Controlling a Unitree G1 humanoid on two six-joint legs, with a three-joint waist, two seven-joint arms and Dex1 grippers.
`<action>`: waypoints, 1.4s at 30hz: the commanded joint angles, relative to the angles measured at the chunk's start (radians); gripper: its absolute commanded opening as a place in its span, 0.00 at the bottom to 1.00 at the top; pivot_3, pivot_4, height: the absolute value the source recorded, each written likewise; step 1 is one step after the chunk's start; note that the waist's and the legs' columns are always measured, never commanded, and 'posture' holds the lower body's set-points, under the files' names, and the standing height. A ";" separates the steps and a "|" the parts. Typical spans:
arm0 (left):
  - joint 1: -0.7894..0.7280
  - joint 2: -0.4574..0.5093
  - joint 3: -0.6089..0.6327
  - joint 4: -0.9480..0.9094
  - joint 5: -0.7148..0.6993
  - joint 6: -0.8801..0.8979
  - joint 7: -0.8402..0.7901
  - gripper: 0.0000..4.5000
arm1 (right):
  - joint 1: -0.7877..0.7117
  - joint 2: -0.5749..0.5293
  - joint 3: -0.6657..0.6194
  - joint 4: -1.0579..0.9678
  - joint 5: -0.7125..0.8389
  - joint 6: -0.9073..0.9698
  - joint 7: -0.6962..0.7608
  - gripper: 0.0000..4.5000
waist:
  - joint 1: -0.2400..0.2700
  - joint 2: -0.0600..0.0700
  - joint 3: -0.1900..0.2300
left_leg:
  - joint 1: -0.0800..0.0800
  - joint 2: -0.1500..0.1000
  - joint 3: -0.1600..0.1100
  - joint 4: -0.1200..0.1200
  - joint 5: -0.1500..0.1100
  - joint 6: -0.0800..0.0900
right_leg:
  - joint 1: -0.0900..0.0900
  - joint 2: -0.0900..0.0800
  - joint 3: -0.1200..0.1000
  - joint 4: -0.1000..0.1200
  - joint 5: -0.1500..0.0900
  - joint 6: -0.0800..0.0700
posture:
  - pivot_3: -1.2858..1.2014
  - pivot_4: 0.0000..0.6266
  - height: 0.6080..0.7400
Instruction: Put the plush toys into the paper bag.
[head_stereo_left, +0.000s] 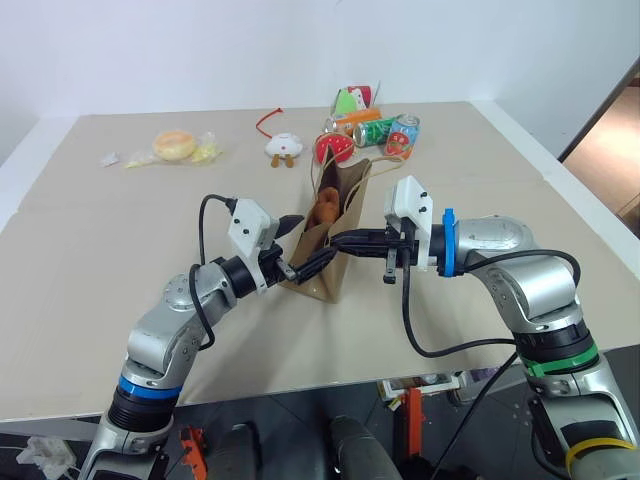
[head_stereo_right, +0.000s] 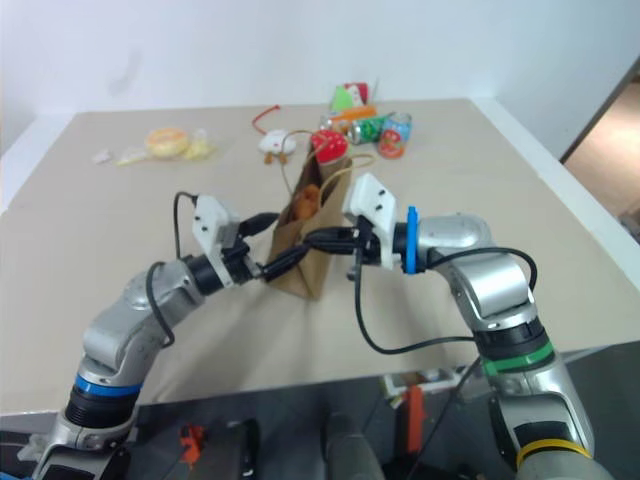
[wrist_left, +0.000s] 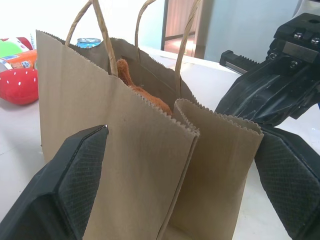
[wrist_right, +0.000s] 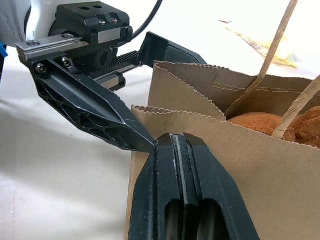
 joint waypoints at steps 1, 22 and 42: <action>-0.025 0.007 0.052 -0.071 0.001 -0.074 0.004 1.00 | 0.031 -0.015 -0.032 0.042 0.012 0.042 -0.005 0.02 | 0.000 0.000 0.000 | 0.000 0.000 0.000 0.000 0.000 0.000 | 0.000 0.000 0.000 0.000 0.000 0.000 | 0.52 0.24 1.00; 0.003 0.026 0.058 -0.132 -0.022 -0.089 -0.032 1.00 | 0.067 -0.039 -0.053 0.024 0.032 0.021 0.002 0.02 | 0.000 -0.001 0.000 | 0.000 0.000 0.000 0.000 0.000 0.000 | 0.000 0.000 0.000 0.000 0.000 0.000 | 0.52 0.24 1.00; 0.025 0.064 -0.013 -0.132 0.063 -0.012 0.049 1.00 | 0.066 0.034 0.038 -0.060 -0.011 0.049 -0.054 0.02 | 0.001 -0.001 -0.001 | 0.000 0.000 0.000 0.001 0.000 0.000 | 0.000 0.000 0.000 0.000 0.000 0.000 | 0.52 0.24 1.00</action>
